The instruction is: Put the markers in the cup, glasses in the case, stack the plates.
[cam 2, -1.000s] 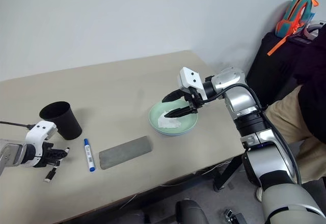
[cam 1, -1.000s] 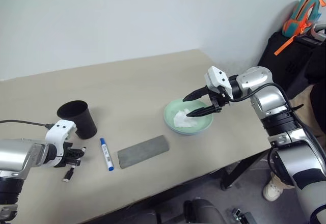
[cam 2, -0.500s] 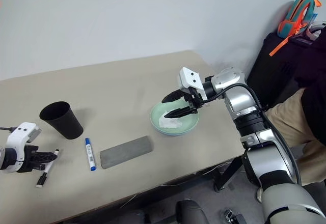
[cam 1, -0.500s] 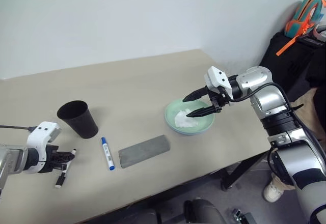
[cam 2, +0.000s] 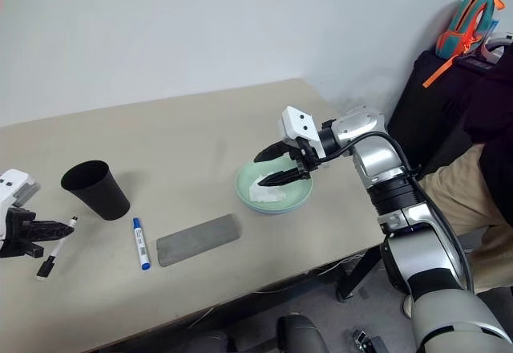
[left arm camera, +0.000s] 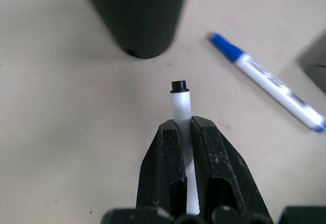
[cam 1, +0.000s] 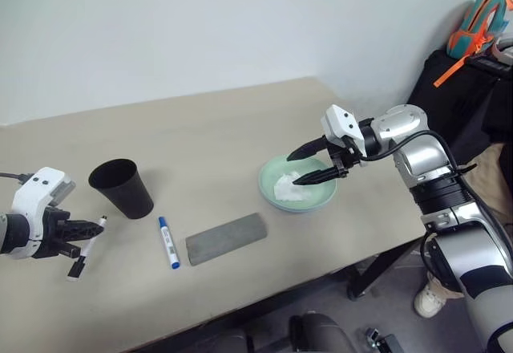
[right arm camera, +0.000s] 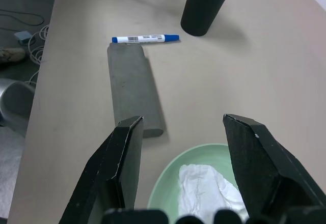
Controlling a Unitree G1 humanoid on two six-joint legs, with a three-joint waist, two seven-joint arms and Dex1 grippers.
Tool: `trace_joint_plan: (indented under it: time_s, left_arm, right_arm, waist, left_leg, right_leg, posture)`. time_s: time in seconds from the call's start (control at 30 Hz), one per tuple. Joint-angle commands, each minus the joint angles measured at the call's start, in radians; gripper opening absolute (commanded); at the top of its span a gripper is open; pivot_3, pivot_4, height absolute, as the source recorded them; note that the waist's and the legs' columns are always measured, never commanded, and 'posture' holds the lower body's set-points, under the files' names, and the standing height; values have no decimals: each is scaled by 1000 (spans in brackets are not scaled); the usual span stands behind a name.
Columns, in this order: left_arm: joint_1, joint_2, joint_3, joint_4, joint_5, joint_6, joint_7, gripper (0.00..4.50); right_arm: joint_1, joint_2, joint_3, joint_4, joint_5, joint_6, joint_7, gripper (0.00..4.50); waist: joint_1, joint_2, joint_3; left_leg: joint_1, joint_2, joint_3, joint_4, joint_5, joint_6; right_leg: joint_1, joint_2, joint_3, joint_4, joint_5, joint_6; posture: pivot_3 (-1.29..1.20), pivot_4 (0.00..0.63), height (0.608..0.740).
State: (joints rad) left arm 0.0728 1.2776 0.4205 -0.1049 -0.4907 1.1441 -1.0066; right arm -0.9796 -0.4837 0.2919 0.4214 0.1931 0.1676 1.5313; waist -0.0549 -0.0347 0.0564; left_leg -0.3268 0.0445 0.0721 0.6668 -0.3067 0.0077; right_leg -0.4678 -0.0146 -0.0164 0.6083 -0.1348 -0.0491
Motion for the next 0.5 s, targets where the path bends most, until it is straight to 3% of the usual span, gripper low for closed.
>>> trace_joint_plan:
  time_s: [0.03,0.17,0.5]
  left_arm:
    - [27,31,65,-50,-19,-33,-70,18]
    - [46,10,115,-118,-50,-73,-137,18]
    - [-408,-181,163,-29,-201,-61,68,18]
  right_arm:
    - [-29,-2,-17,-17,4,-6,6,2721]
    - [-31,-1,-17,-13,3,-6,5,2721]
    - [-24,5,-16,-23,2,2,1,2721]
  waist:
    - [0,0,0]
    - [0,0,0]
    - [0,-1,-1]
  left_leg:
    - [0,0,0,0,0,0]
    - [-2,0,0,0,0,0]
    - [-5,-1,-1,2,1,0]
  right_leg:
    - [-1,0,0,0,0,0]
    - [-3,0,0,1,0,0]
    - [-2,1,0,1,1,2]
  posture:
    - [0,0,738]
    - [0,0,738]
    - [0,0,738]
